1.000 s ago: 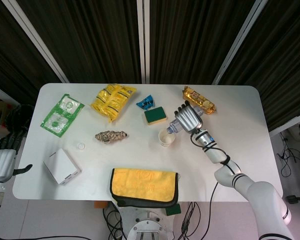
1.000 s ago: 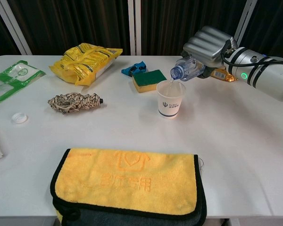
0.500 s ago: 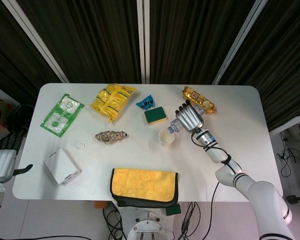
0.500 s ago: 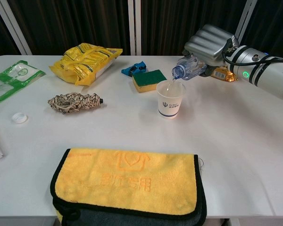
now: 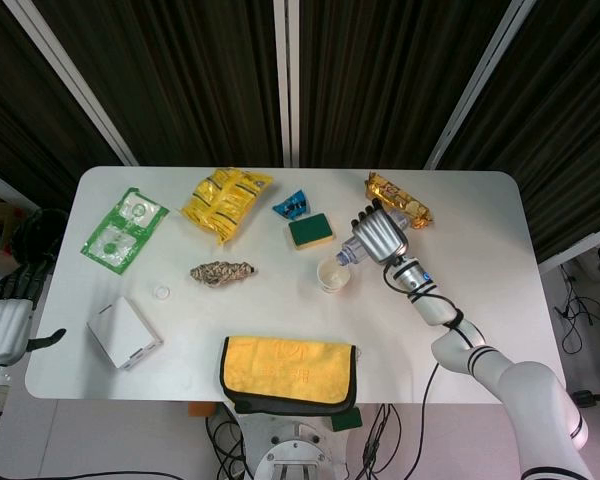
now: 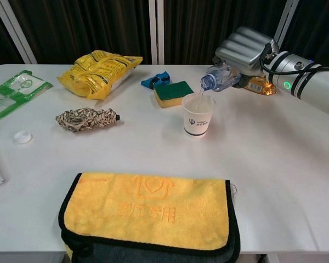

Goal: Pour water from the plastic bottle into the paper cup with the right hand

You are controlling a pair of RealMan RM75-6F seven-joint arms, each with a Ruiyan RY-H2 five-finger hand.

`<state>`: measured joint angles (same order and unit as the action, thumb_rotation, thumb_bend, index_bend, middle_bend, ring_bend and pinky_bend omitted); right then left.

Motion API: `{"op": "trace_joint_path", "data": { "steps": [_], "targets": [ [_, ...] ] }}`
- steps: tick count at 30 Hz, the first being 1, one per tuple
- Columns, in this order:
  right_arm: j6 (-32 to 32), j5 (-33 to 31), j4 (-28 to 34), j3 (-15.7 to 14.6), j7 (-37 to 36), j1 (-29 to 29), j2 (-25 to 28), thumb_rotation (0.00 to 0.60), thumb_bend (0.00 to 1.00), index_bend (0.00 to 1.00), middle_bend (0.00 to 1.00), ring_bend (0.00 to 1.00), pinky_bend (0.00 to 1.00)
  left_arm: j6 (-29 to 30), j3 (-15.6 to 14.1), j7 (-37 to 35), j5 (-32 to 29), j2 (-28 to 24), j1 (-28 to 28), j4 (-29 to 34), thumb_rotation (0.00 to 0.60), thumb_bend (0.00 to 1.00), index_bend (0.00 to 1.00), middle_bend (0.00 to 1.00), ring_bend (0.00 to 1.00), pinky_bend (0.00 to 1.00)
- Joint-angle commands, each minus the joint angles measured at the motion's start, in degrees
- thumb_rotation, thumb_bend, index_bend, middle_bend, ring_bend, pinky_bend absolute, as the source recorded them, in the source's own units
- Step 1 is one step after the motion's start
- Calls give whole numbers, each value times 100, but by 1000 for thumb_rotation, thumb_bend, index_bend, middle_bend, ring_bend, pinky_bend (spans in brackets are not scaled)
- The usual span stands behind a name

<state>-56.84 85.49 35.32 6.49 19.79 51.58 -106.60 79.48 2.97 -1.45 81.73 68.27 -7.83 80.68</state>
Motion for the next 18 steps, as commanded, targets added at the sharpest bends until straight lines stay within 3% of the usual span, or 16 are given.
{"op": "trace_joint_path", "data": {
  "steps": [1, 13, 18],
  "targets": [
    [36, -40, 35, 23, -15, -10, 10, 600, 394, 844, 581, 473, 338, -8, -2, 1, 1, 1, -4, -2, 600, 87, 77, 69, 22, 130],
    [255, -438, 820, 308, -658, -129, 355, 600, 391, 829, 573, 473, 333, -46, -2, -11, -15, -14, -12, 3, 600, 87, 77, 68, 22, 130],
    [338, -647, 1240, 445, -1367, -272, 616, 600, 372, 826, 573, 473, 334, -31, -2, -38, 1, -27, -10, 2, 600, 88, 77, 69, 22, 130]
  ]
}}
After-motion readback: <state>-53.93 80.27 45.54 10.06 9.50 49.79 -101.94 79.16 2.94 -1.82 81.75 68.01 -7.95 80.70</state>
